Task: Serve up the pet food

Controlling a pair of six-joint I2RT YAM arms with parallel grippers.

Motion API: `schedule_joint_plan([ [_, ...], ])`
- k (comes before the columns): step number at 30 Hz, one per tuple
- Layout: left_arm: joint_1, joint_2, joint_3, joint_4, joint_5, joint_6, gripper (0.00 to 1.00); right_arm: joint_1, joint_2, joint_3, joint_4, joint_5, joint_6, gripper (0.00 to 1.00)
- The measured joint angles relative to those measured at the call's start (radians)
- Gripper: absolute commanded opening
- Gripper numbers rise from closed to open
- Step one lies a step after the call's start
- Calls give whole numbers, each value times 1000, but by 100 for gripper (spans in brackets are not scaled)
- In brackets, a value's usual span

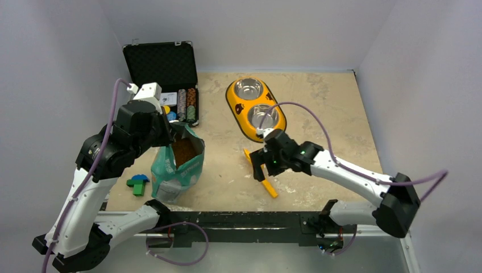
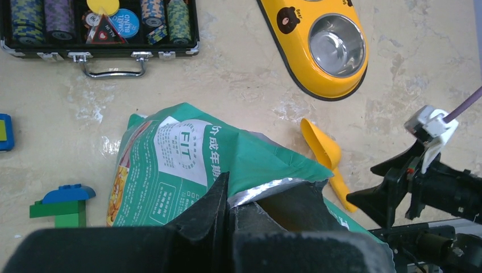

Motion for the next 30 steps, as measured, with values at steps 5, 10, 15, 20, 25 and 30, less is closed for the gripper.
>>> schedule_joint_plan([
  [5, 0, 3, 0, 1, 14, -2, 0, -126, -67, -149, 176, -169, -24, 88],
  [10, 0, 12, 0, 5, 40, -4, 0, -74, 35, -208, 314, -151, -42, 81],
  [15, 0, 16, 0, 8, 54, -4, 0, 10, 77, -221, 354, 7, -31, 78],
  [20, 0, 16, 0, 8, 55, -4, 0, 58, 114, -219, 365, 97, 11, 77],
  [25, 0, 16, 0, 8, 60, -3, 0, 154, 118, -214, 375, 175, 30, 82],
  [30, 0, 14, 0, 8, 61, -4, 0, 243, 63, -177, 368, 227, 28, 81],
])
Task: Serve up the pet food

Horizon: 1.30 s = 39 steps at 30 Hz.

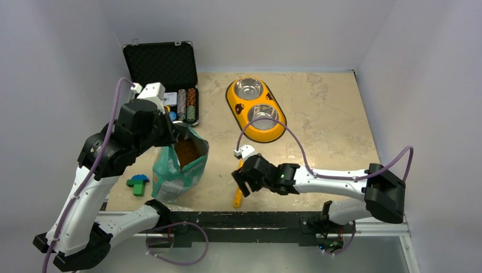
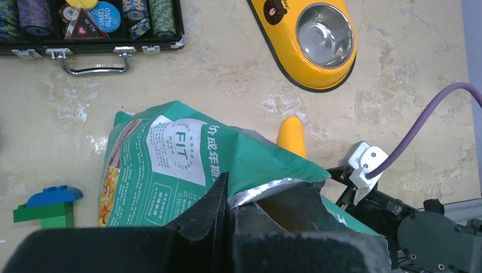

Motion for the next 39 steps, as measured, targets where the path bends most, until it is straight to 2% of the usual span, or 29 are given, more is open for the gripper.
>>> schedule_joint_plan([
  [3, 0, -7, 0, -4, -3, 0, 0, 55, 18, 34, 6, 33, 0, 81],
  [5, 0, -14, 0, -8, -4, 0, 0, 107, 85, 95, -31, 87, 20, 82],
  [9, 0, -25, 0, -16, -2, 0, 0, 190, 321, 340, -236, 248, 200, 83],
  [11, 0, -28, 0, -18, 2, 0, 0, 197, 372, 398, -303, 273, 288, 83],
  [17, 0, -50, -14, -13, 9, -2, 0, 190, 417, 428, -435, 262, 496, 81],
  [22, 0, -80, -20, -20, 10, -8, 0, 185, 405, 314, -444, 250, 594, 80],
  [26, 0, -107, -31, -23, 15, -9, 0, 178, 326, 238, -494, 253, 629, 80],
  [31, 0, -128, -32, -34, 19, -10, 0, 178, 265, 238, -532, 255, 613, 82],
  [35, 0, -147, -33, -43, 10, -9, 0, 179, 276, 368, -557, 256, 621, 82],
  [39, 0, -156, -33, -48, -5, -6, 0, 177, 405, 582, -570, 257, 646, 81],
])
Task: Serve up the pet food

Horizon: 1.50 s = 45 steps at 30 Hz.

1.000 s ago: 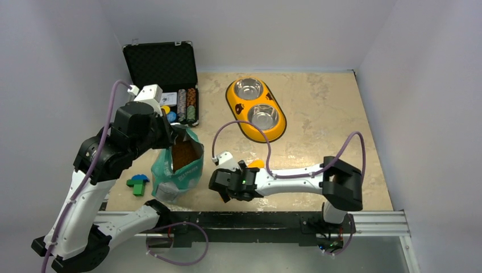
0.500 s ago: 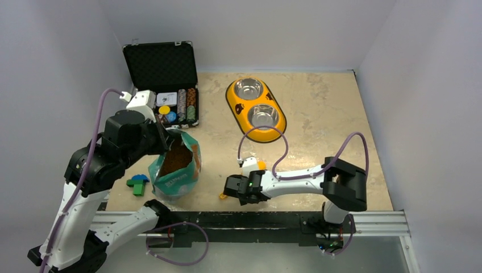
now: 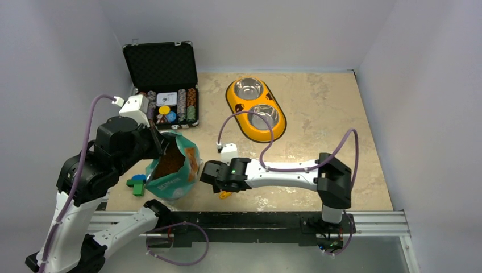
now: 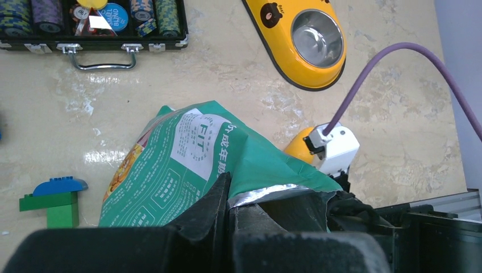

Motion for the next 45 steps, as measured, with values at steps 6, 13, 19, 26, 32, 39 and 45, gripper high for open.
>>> schedule_joint_plan([
  [6, 0, 19, 0, 9, -2, 8, 0, -4, 126, 82, -15, 2, 14, 78],
  [13, 0, 137, 74, -40, -104, -20, 0, -8, 114, -69, 27, 7, 8, 76],
  [19, 0, 208, 122, -71, -196, -27, 0, -8, -11, -262, 102, 14, -16, 76],
  [26, 0, 192, 103, -51, -177, -29, 0, -10, -153, -424, 163, 18, -126, 78],
  [32, 0, 142, 57, -18, -161, -45, 0, -13, -154, -384, 175, 30, -205, 79],
  [39, 0, 122, 37, 0, -158, -46, 0, -13, -182, -312, 118, 44, -208, 78],
  [45, 0, 121, 34, 6, -142, -46, 0, -33, -175, -195, 89, -6, -153, 67],
])
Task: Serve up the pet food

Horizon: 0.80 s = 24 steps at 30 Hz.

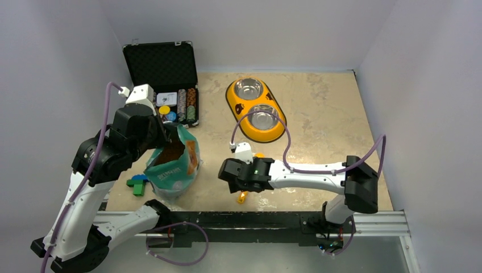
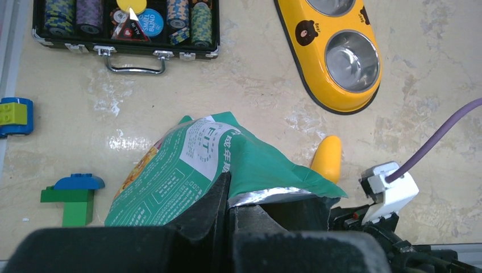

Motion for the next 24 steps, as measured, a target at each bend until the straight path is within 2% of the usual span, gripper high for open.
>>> schedule_joint_plan([
  [3, 0, -1, 0, 0, 8, 0, 0, -43, 12, 45, 12, -68, 86, 58],
  [8, 0, -6, -1, -1, 16, 0, 0, -129, 69, 53, 3, -152, 215, 50],
  [14, 0, -12, -2, -2, 28, 0, 0, -129, 158, 64, -10, -224, 284, 48],
  [20, 0, -23, -12, 4, 34, -2, 0, -130, 167, 64, -23, -237, 321, 46],
  [24, 0, -30, -18, 6, 35, -8, 0, -132, 168, 43, 0, -248, 328, 39],
])
